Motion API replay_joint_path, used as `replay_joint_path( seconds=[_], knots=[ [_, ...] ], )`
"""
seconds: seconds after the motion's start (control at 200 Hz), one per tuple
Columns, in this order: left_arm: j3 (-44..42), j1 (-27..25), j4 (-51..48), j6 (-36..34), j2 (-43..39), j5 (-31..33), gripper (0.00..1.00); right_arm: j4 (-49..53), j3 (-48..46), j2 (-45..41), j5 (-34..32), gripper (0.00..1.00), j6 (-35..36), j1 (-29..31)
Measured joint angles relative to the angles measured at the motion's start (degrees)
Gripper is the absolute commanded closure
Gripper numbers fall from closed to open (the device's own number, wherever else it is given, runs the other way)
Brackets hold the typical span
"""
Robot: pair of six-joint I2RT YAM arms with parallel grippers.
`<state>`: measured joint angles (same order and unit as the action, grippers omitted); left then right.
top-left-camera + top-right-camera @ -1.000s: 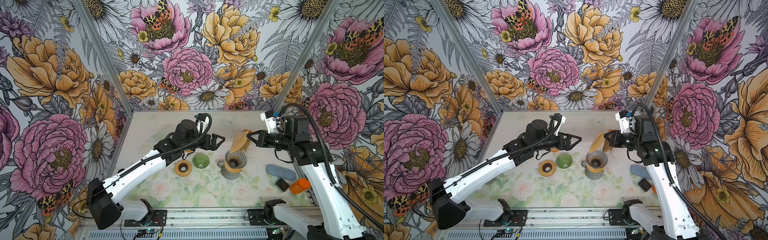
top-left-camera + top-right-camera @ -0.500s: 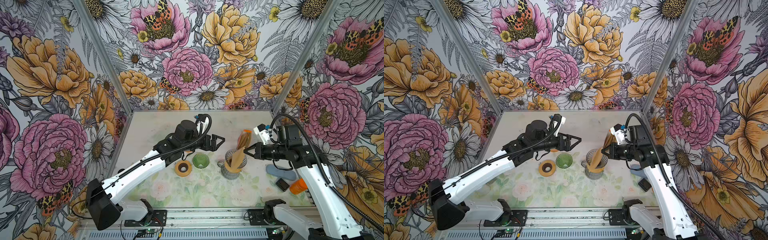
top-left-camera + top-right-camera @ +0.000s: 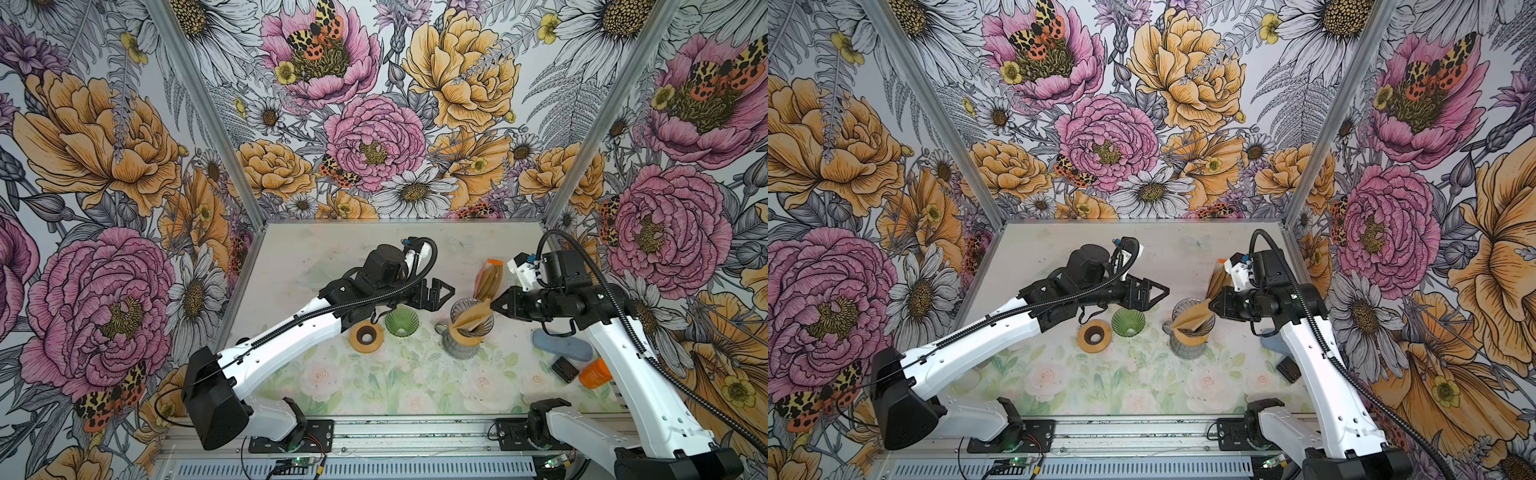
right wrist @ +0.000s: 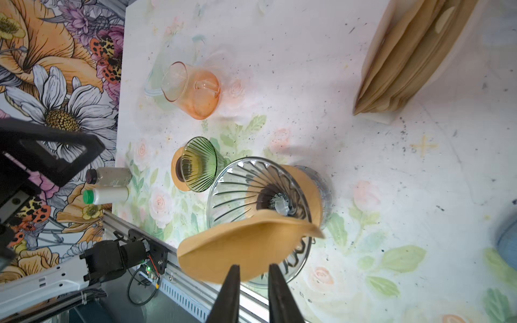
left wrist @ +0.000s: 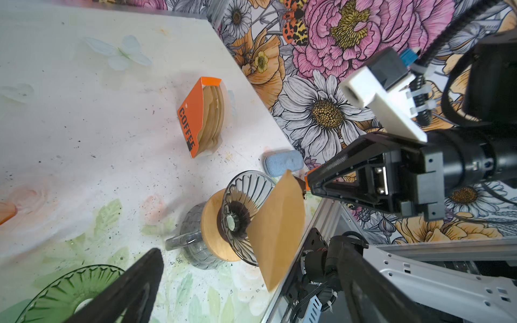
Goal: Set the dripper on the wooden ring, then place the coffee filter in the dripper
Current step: 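Carry the paper filter over the clear dripper with the right gripper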
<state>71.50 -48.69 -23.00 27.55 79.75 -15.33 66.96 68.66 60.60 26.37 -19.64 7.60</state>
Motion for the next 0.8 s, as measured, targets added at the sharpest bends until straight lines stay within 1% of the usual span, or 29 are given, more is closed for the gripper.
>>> replay_joint_path(
  seconds=[0.085, 0.13, 0.18, 0.28, 0.335, 0.365, 0.375, 0.53, 0.6, 0.695, 0.796],
  knots=[
    [0.85, -0.63, -1.29, 0.13, 1.18, 1.03, 0.01, -0.63, 0.00, 0.63, -1.55, 0.62, -0.35, 0.00],
    [1.25, -0.74, -1.73, 0.57, 1.70, 1.62, 0.01, -1.18, 0.00, 0.94, -2.25, 0.55, -0.24, 0.00],
    [1.73, -0.83, -2.47, 1.11, 2.32, 2.40, 0.01, -1.86, 0.00, 1.25, -2.89, 0.49, -0.70, 0.00],
    [2.71, -0.85, -3.61, 3.30, 3.93, 4.31, 0.01, -2.51, 0.52, 2.01, -4.15, 0.29, -0.83, 0.00],
    [2.89, -0.85, -4.04, 4.59, 4.72, 5.27, 0.01, -2.56, 1.40, 2.43, -5.01, 0.13, -0.48, 0.00],
    [2.89, -0.85, -4.33, 5.22, 5.03, 5.70, 0.01, -2.64, 1.99, 2.51, -5.49, 0.03, -0.57, 0.00],
    [2.89, -0.85, -4.48, 5.42, 5.09, 5.88, 0.01, -2.69, 2.19, 2.54, -5.77, 0.01, -1.07, 0.00],
    [3.02, -0.85, -5.60, 7.13, 5.11, 7.96, 0.01, -4.22, 4.81, 2.34, -8.96, 0.01, -4.46, -0.07],
    [3.41, -0.79, -5.68, 7.08, 4.96, 8.26, 0.01, -5.11, 4.68, 1.88, -9.25, 0.01, -6.16, -0.09],
    [3.50, -0.63, -5.29, 6.49, 4.39, 8.00, 0.01, -8.85, 1.44, -0.52, -8.31, 0.00, -8.02, -0.15],
    [3.50, -0.66, -4.20, 4.79, 3.91, 7.15, 0.01, -9.94, -1.49, -2.62, -7.28, 0.00, -9.42, -0.02]
  ],
)
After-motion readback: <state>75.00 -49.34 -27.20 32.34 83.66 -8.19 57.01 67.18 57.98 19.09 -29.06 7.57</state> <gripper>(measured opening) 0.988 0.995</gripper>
